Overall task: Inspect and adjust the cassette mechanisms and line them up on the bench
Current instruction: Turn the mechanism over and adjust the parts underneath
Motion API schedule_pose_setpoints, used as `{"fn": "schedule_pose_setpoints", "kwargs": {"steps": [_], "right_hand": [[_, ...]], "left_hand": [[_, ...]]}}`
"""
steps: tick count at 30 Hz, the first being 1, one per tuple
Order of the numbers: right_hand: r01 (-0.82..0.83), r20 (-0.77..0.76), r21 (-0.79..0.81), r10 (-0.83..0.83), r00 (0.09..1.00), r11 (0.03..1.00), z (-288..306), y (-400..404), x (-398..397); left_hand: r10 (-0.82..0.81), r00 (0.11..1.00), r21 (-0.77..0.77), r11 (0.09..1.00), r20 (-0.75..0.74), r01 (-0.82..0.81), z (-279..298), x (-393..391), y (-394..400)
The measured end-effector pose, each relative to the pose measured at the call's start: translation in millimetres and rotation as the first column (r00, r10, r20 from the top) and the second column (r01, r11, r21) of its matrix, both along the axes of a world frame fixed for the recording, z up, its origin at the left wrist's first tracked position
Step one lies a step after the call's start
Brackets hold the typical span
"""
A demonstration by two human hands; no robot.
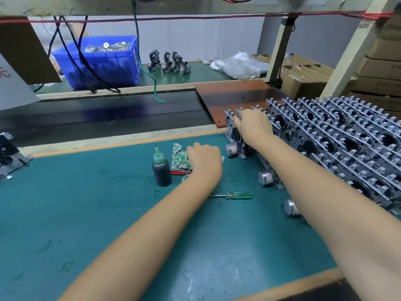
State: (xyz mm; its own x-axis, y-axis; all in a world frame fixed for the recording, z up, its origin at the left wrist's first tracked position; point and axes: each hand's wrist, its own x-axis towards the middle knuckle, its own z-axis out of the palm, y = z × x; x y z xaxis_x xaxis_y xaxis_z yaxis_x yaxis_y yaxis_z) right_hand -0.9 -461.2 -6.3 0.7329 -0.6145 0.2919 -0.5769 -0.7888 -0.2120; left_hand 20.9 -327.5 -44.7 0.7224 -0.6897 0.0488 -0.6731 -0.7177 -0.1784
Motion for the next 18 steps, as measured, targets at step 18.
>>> {"fn": "schedule_pose_setpoints", "kwargs": {"steps": [18], "right_hand": [[0.003, -0.103, -0.115, -0.015, 0.995, 0.993, -2, 7, 2]], "left_hand": [[-0.233, 0.970, -0.122, 0.963, 0.072, 0.240, -6, -23, -34]]}}
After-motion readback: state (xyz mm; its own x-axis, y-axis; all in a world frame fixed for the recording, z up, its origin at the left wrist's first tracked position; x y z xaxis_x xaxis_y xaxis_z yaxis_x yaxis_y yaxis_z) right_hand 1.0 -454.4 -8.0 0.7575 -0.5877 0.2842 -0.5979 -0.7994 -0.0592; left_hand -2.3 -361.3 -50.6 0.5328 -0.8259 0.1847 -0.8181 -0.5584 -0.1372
